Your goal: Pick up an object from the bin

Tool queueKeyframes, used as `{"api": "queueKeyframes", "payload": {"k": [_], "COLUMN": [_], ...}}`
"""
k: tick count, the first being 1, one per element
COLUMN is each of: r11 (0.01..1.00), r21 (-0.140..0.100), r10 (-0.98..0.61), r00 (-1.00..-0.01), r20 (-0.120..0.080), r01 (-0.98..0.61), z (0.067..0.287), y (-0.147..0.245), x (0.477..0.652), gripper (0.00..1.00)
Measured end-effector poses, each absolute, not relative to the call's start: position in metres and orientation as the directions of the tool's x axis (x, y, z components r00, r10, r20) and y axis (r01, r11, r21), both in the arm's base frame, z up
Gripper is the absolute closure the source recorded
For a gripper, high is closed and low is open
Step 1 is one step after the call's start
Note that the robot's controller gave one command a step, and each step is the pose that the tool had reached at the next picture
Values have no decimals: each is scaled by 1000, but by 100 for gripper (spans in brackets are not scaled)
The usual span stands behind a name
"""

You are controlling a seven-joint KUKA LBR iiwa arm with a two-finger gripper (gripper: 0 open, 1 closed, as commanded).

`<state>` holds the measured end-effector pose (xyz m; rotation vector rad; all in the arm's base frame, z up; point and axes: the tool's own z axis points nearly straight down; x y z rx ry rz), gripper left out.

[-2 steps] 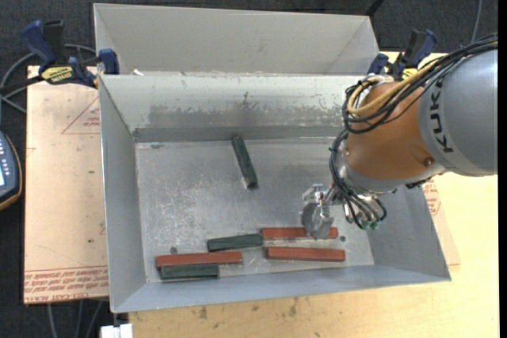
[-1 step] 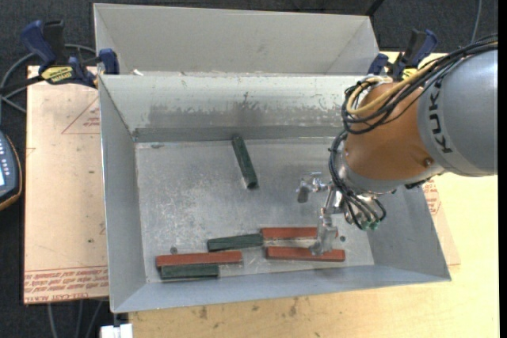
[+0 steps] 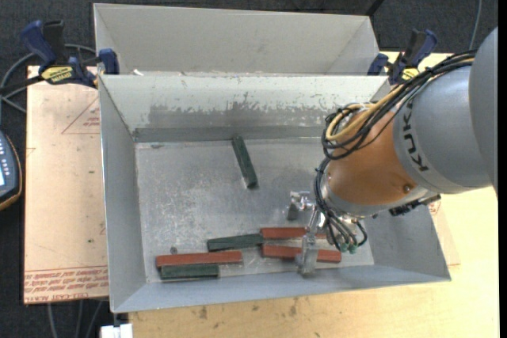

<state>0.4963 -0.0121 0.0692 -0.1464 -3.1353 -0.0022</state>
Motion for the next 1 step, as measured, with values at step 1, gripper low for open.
{"api": "queueKeyframes", "payload": {"k": [1], "r11": [996], "r21": [1], "r10": [93], "r00": [-996], "r20": [-4], "r01": [93], "z": [73], "y": [-13], "x": [499], "gripper": [100]}}
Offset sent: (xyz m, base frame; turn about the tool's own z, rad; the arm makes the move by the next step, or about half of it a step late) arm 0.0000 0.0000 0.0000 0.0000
